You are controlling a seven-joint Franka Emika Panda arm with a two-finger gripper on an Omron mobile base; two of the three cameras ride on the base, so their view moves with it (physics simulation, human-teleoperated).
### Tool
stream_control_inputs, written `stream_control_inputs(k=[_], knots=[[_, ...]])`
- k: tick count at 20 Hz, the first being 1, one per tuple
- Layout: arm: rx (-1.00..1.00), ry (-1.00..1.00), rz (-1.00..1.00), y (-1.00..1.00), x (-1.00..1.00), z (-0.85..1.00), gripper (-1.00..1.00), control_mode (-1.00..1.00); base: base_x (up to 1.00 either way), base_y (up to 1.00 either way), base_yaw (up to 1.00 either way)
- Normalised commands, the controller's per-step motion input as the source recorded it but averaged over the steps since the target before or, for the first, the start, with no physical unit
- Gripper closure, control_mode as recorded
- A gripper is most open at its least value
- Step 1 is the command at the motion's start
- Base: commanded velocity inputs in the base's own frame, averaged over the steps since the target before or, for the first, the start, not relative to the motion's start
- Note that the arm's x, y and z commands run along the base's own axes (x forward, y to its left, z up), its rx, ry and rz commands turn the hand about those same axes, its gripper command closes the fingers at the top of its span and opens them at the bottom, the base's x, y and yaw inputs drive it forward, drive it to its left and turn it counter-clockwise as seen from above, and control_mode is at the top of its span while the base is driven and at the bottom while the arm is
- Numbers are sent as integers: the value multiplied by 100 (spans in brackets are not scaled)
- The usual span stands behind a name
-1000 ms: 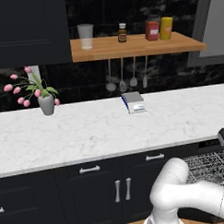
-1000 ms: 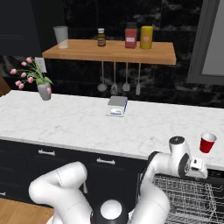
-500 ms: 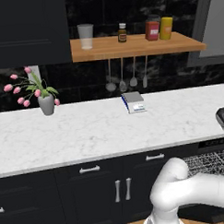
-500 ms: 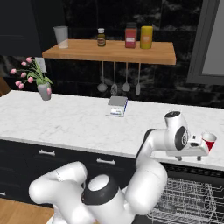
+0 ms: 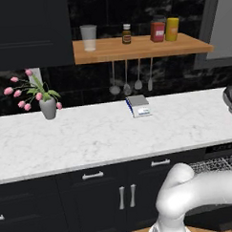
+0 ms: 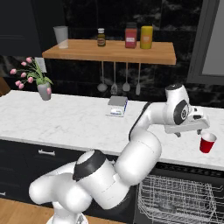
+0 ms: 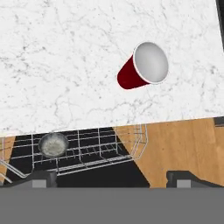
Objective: Pick up the cup and bowl from the counter, place them in the dishwasher, and close the dishwasher door.
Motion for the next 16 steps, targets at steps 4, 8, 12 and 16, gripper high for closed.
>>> stream_control_inputs(k=[4, 8, 12, 16], knots=[[6, 0, 4, 10, 32, 57, -100, -100, 0, 0, 0], [9, -1, 0, -9, 59, -11, -100, -100, 0, 0, 0], [1, -17, 1, 0, 44, -28, -100, -100, 0, 0, 0], [0, -8, -1, -17, 21, -44, -100, -100, 0, 0, 0]])
